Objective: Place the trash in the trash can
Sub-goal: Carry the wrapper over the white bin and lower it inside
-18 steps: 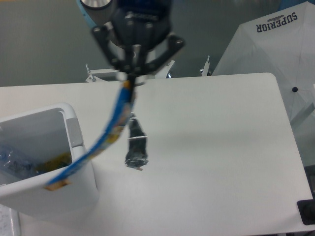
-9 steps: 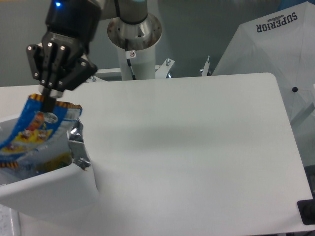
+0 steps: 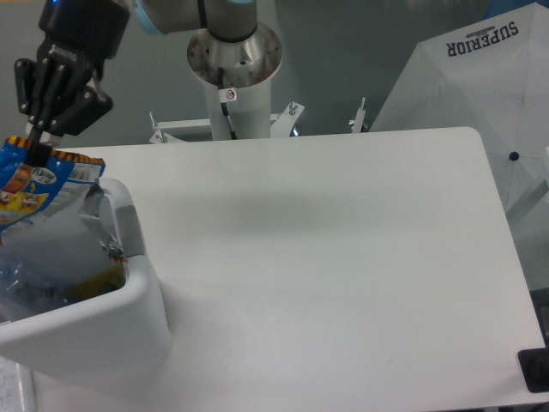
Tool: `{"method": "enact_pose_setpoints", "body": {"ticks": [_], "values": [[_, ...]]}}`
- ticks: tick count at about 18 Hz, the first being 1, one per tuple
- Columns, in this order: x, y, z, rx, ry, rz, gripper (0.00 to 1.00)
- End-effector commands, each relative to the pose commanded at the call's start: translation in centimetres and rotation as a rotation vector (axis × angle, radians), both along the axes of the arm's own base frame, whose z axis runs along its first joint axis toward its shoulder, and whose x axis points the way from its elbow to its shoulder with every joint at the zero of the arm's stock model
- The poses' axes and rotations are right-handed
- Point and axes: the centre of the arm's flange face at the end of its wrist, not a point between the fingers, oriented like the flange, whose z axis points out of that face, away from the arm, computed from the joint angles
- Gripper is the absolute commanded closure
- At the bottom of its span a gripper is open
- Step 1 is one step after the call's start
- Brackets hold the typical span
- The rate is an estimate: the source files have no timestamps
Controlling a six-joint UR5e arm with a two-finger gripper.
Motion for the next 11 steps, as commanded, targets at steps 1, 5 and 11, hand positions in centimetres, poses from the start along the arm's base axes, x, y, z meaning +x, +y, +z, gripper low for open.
{"method": "enact_pose_setpoints", "body": {"ticks": [1,5,11], "values": [[0.0,0.0,-0.6,-0.011,-0.006,0.001,0.94],[-0.6,0.4,-1.6,-0.040,-0.003,0.018,0.94],[-1.5,0.4,-4.5,-0.122,0.030,0.079,0.94]]}}
